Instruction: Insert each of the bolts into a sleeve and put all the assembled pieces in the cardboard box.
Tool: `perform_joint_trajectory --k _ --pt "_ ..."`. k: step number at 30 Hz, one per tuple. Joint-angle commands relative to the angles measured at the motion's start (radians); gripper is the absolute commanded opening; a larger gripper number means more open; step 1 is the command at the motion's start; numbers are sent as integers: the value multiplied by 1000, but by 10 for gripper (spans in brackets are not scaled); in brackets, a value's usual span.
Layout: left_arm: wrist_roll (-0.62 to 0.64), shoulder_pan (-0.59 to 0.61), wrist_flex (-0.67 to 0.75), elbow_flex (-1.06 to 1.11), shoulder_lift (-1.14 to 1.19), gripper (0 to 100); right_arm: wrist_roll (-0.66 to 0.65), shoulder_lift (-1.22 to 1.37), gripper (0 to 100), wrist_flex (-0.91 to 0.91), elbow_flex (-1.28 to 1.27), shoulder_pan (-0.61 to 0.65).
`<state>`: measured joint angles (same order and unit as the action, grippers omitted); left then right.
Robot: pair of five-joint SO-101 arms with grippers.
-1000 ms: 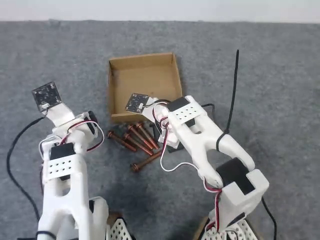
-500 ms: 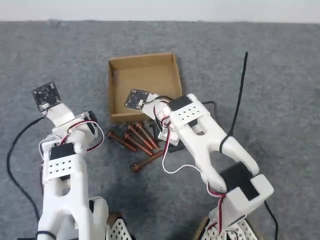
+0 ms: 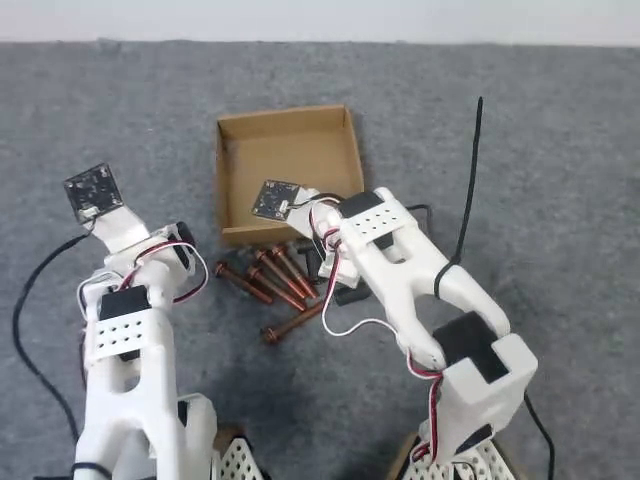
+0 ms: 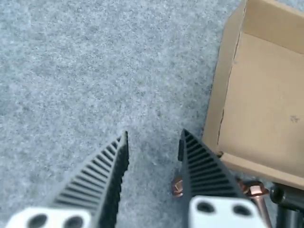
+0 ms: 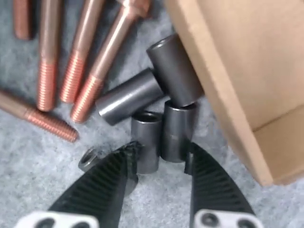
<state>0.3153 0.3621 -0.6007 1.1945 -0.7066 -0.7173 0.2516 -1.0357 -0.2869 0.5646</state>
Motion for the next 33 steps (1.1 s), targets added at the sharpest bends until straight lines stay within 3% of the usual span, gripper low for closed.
perform_joint_trajectory --k 1,13,20,33 --pt "11 5 32 -13 2 166 -11 47 137 -4 9 -22" --pt "11 5 32 -13 2 166 26 -59 141 -96 -17 -36" --pt "11 5 32 -13 2 166 51 -199 203 -15 -155 -27" --pt "11 5 32 -13 3 166 44 -84 163 94 -158 -8"
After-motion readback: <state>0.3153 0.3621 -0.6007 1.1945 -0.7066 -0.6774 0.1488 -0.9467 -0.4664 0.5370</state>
